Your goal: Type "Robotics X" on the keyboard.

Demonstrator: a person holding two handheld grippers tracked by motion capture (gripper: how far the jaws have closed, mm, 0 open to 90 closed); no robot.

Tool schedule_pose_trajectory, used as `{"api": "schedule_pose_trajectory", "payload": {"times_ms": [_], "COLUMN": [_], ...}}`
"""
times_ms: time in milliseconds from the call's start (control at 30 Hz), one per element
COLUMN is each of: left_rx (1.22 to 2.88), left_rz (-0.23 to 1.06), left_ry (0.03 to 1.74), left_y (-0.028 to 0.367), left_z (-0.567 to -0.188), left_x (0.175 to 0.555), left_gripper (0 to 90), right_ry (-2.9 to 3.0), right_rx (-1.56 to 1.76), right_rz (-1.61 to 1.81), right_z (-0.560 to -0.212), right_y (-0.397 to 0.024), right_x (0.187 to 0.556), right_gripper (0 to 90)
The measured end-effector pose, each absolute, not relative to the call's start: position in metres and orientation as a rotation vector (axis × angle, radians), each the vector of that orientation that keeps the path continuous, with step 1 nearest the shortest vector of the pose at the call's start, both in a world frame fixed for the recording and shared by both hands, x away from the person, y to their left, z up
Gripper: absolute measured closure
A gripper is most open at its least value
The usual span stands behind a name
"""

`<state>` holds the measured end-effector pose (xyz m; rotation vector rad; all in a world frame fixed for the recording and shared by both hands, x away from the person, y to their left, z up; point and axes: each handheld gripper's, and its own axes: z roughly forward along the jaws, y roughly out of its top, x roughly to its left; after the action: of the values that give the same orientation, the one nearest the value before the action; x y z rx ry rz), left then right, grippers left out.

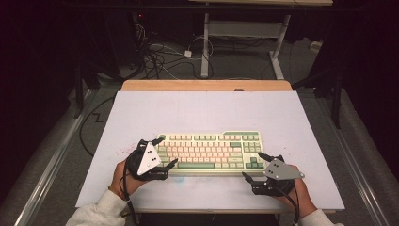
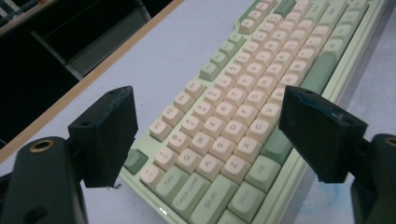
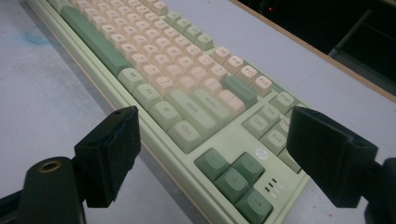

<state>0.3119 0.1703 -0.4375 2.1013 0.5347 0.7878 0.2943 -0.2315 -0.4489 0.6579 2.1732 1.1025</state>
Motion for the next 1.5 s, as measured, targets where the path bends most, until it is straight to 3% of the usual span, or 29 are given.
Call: {"api": "schedule_pose_trajectory", "payload": {"times_ms": [133, 300, 400, 433, 500, 533, 733, 1233, 1500], "left_rx": [2.111, 2.124, 2.145, 2.149, 2.143, 2.130, 2.123, 2.159, 2.178], "left_rz": [0.774, 0.742, 0.740, 0.744, 0.742, 0.737, 0.723, 0.667, 0.663], "left_ry": [0.569, 0.614, 0.629, 0.632, 0.649, 0.662, 0.696, 0.696, 0.696], "left_y": [0.178, 0.187, 0.191, 0.193, 0.198, 0.200, 0.206, 0.204, 0.203], "left_z": [-0.444, -0.452, -0.456, -0.457, -0.456, -0.456, -0.459, -0.465, -0.466], "left_x": [0.307, 0.298, 0.293, 0.291, 0.288, 0.287, 0.285, 0.291, 0.291], "left_gripper": [17.0, 17.0, 17.0, 17.0, 17.0, 17.0, 17.0, 17.2, 17.2], "right_ry": [2.193, 2.215, 2.225, 2.227, 2.263, 2.263, 2.335, 2.430, 2.464], "right_rx": [0.646, 0.627, 0.610, 0.612, 0.611, 0.618, 0.613, 0.589, 0.587], "right_rz": [1.140, 1.140, 1.150, 1.148, 1.149, 1.141, 1.136, 1.052, 0.972], "right_z": [-0.447, -0.446, -0.445, -0.445, -0.444, -0.444, -0.441, -0.442, -0.451], "right_y": [-0.231, -0.223, -0.217, -0.215, -0.211, -0.209, -0.190, -0.125, -0.110], "right_x": [0.295, 0.298, 0.301, 0.303, 0.308, 0.311, 0.327, 0.369, 0.382], "right_gripper": [21.1, 32.2, 44.1, 53.5, 59.2, 66.4, 87.4, 90.0, 90.0]}}
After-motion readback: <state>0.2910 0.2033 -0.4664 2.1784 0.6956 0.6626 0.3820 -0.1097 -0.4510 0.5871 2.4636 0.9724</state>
